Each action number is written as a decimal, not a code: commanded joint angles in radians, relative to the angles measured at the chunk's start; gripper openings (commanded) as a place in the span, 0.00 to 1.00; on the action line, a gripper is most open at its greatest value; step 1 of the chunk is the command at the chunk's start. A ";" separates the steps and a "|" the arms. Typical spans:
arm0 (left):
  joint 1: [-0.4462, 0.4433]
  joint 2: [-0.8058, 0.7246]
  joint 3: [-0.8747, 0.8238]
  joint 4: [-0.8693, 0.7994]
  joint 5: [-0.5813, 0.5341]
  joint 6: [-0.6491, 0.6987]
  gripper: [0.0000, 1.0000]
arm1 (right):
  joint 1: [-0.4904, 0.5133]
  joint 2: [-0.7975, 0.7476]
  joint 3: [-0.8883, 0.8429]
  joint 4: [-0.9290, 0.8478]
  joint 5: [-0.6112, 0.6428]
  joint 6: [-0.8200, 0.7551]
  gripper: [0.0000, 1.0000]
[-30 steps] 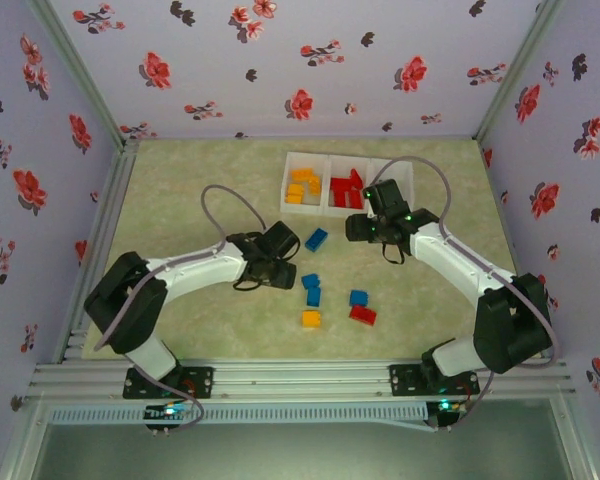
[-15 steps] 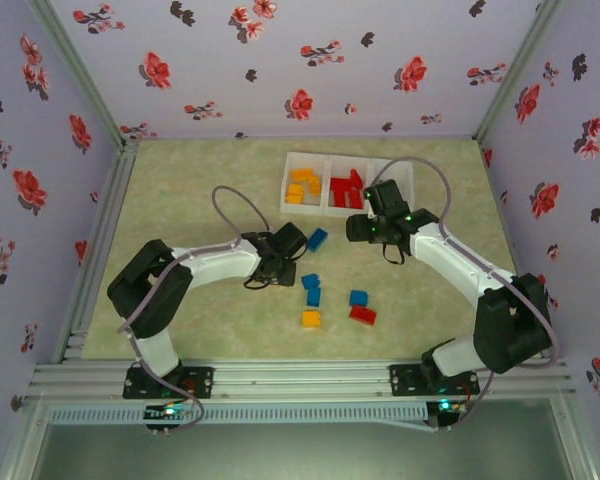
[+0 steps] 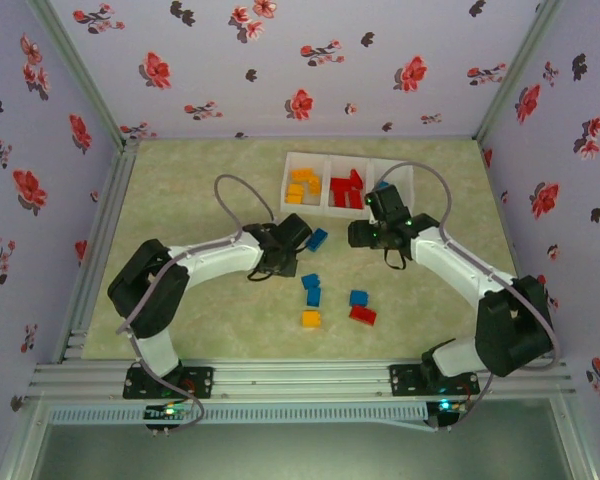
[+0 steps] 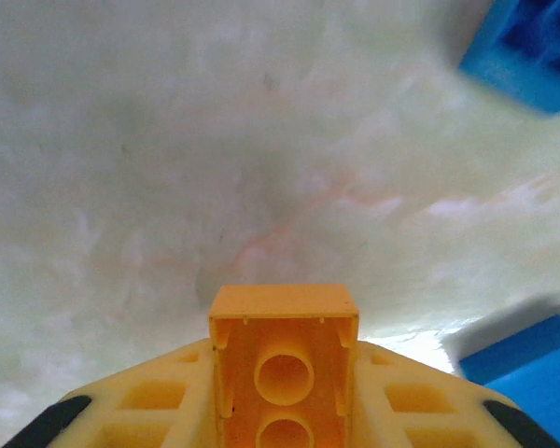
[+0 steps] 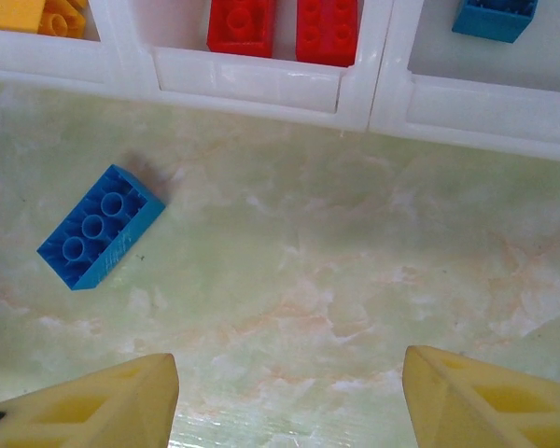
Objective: Sort the legos into containers by color
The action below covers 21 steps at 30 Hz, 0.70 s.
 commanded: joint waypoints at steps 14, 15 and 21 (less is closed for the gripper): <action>0.164 0.192 0.554 -0.078 -0.101 0.240 0.25 | 0.074 -0.184 -0.130 0.001 0.007 0.078 0.65; 0.170 0.221 0.602 -0.088 -0.102 0.254 0.25 | 0.084 -0.191 -0.133 -0.003 0.013 0.082 0.65; 0.209 0.415 0.919 -0.207 -0.053 0.284 0.25 | 0.134 -0.225 -0.148 -0.029 0.047 0.111 0.65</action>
